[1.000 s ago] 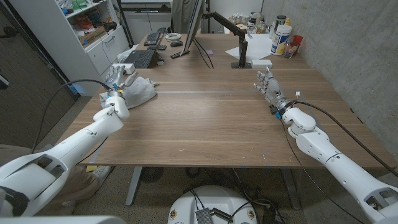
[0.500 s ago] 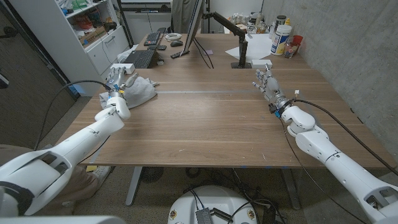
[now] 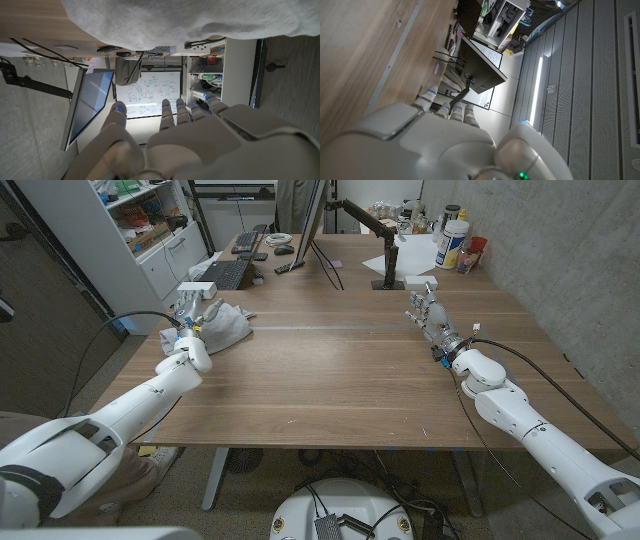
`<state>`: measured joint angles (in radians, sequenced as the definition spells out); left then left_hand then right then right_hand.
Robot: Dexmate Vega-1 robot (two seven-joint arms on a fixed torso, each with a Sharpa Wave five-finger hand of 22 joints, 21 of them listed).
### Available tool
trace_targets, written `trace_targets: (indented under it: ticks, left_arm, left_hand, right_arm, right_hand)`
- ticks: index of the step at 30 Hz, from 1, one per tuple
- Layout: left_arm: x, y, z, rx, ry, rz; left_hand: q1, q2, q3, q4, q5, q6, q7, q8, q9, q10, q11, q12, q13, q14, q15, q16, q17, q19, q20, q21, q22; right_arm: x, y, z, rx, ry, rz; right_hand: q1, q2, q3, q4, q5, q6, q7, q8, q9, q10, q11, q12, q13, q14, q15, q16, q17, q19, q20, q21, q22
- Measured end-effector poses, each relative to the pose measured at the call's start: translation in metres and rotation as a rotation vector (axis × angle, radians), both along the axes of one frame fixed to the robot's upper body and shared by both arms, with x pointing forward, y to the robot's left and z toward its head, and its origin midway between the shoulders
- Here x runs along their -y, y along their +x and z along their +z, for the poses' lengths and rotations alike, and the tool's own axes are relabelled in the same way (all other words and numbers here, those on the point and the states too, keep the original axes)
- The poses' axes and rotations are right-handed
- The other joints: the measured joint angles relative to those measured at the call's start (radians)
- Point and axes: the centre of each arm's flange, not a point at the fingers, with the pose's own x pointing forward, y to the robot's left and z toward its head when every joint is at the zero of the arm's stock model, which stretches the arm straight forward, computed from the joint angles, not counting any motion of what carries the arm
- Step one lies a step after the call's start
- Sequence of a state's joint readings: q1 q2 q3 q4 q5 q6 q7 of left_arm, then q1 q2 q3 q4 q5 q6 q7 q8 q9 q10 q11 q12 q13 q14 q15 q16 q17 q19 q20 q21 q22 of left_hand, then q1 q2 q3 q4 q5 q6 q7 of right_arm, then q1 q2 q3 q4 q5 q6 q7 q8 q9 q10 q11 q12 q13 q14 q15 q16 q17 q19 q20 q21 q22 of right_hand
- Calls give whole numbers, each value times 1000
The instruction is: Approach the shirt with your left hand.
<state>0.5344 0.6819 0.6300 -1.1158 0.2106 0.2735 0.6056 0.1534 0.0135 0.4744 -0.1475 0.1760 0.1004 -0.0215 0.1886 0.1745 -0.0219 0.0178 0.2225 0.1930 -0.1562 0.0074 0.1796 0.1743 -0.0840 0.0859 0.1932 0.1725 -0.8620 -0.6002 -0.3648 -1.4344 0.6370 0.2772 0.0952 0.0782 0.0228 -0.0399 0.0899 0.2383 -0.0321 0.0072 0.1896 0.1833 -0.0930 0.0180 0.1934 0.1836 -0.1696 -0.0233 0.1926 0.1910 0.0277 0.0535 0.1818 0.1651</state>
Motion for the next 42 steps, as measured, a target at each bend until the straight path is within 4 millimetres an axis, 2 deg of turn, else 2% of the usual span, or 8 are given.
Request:
trace_targets:
  ticks: [15, 16, 24, 27, 42]
  left_arm:
    - [4, 0, 2, 18, -3, -31]
    - [6, 11, -5, -13, -8, -14]
    - [7, 13, -6, -19, -12, -15]
    - [7, 15, -8, -24, -13, -11]
    - [4, 18, -12, -47, -18, 10]
  left_hand:
    - [4, 4, 0, 0, 0, 0, 0, 0, 0, 0, 0, 0, 0, 0, 0, 0, 0, 0, 0, 0, 0]
    - [4, 4, 0, 0, 0, 0, 0, 0, 0, 0, 0, 0, 0, 0, 0, 0, 0, 0, 0, 0, 0]
    - [4, 4, 0, 0, 0, 0, 0, 0, 0, 0, 0, 0, 0, 0, 0, 0, 0, 0, 0, 0, 0]
    - [4, 4, 0, 0, 0, 0, 0, 0, 0, 0, 0, 0, 0, 0, 0, 0, 0, 11, -11, 0, 0]
    - [8, 0, 0, 0, 0, 0, 0, 0, 0, 0, 0, 0, 0, 0, 0, 0, 0, 11, -11, 0, 0]
  right_arm:
    - [-4, -2, 2, 5, -5, 9]
    - [-4, 0, 0, -6, -10, 2]
    - [-6, 0, 1, -5, -12, 3]
    - [-6, 0, 1, -8, -14, 3]
    - [-5, 0, 0, -14, -23, 3]
  right_hand:
    - [0, 0, 0, 0, 0, 0, 0, 0, 0, 0, 0, 0, 0, -4, 4, 0, 0, 0, 0, 0, 0]
    - [0, 0, 0, 0, 0, 0, 0, 0, 0, 0, 0, 0, 0, -4, 4, 0, 0, 0, 0, 0, 0]
    - [0, 0, -4, 4, 0, 0, 0, 0, 0, 0, 0, 0, 0, -4, 4, 0, 0, 0, 0, 0, 0]
    - [0, 0, -4, 4, 0, 0, 0, 0, 0, 0, 0, 0, 0, -4, 4, 0, 0, 0, 0, 0, 0]
    - [4, 4, -7, 1, 0, 0, 0, 0, 0, 0, 0, 0, 0, -4, 4, 0, 0, 0, 0, 0, 0]
